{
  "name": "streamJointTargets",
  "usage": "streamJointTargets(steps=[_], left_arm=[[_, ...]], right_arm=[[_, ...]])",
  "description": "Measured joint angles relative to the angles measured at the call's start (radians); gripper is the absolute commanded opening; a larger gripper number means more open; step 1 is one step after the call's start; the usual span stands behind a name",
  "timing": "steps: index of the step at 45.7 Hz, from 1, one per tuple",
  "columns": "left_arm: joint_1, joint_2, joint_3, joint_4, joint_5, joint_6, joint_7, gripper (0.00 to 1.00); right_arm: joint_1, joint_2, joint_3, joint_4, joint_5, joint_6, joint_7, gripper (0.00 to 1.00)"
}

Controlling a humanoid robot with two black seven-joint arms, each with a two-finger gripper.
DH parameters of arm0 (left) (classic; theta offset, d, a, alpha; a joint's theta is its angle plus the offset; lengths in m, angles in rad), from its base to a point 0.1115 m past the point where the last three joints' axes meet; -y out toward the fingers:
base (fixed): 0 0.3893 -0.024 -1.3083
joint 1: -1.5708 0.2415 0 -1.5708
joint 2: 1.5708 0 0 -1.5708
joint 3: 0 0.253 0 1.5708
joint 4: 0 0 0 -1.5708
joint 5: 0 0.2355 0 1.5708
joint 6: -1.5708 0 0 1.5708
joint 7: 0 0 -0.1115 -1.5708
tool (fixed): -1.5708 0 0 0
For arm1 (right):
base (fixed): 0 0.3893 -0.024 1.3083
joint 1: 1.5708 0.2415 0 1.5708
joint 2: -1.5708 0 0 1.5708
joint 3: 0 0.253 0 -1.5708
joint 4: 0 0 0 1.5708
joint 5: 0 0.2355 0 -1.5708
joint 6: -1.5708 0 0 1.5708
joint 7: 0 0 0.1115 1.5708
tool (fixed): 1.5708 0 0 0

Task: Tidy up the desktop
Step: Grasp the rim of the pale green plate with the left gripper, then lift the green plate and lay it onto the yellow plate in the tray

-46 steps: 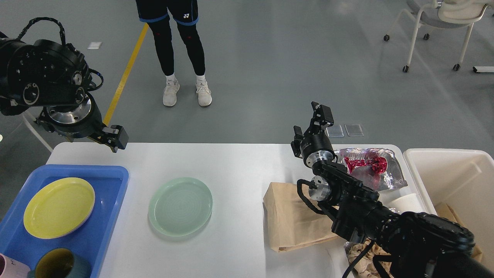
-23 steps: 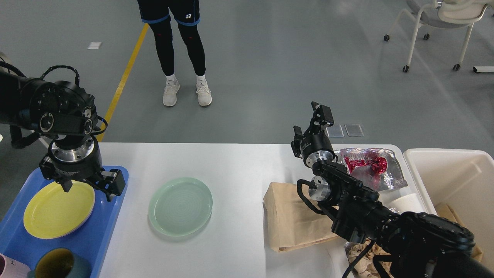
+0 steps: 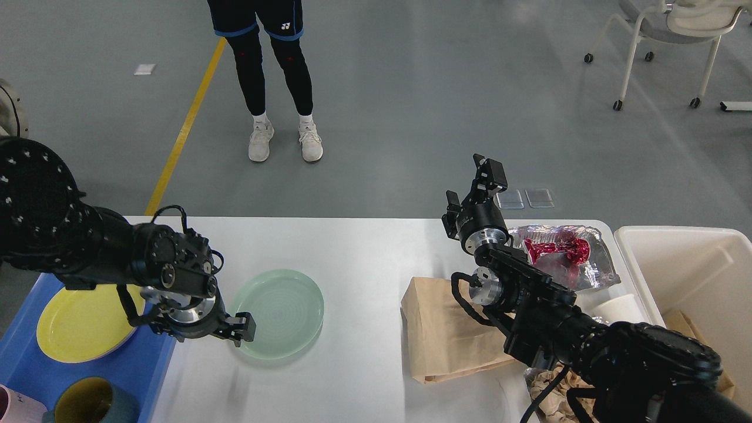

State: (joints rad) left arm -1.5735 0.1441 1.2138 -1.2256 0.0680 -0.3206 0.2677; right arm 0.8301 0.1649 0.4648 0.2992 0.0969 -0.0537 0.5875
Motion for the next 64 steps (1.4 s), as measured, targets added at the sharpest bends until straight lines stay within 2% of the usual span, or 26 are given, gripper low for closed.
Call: streamJointTargets(steps=[5, 10, 13, 22, 32, 43, 55, 64], left_arm=[[0.080, -0.030, -0.065, 0.016, -0.026, 0.190, 0.126, 0.94], [0.131, -0.038, -0.100, 0.020, -0.031, 0.304, 0.183, 0.90], [0.153, -0.040, -0.107, 0.028, -0.032, 0.340, 0.189, 0.89], [0.234, -0.054, -0.136, 0.088, -0.035, 0.401, 0.191, 0.76], [0.303, -0.053, -0.175, 0.168, -0.104, 0.470, 0.191, 0.66], [0.306, -0.048, -0.178, 0.175, -0.116, 0.482, 0.191, 0.61], [0.305, -0.050, -0.178, 0.175, -0.116, 0.489, 0.193, 0.44], [0.305, -0.051, -0.181, 0.175, -0.116, 0.489, 0.194, 0.25]], right_arm=[[0.000, 0.001, 0.000, 0.000, 0.000, 0.000, 0.000, 1.00], [0.000, 0.001, 0.000, 0.000, 0.000, 0.000, 0.000, 1.00], [0.000, 0.001, 0.000, 0.000, 0.000, 0.000, 0.000, 1.00], [0.000, 0.001, 0.000, 0.000, -0.001, 0.000, 0.000, 1.00], [0.000, 0.001, 0.000, 0.000, 0.000, 0.000, 0.000, 1.00], [0.000, 0.001, 0.000, 0.000, 0.001, 0.000, 0.000, 1.00], [0.000, 0.001, 0.000, 0.000, 0.000, 0.000, 0.000, 1.00], [0.000, 0.001, 0.000, 0.000, 0.000, 0.000, 0.000, 1.00]])
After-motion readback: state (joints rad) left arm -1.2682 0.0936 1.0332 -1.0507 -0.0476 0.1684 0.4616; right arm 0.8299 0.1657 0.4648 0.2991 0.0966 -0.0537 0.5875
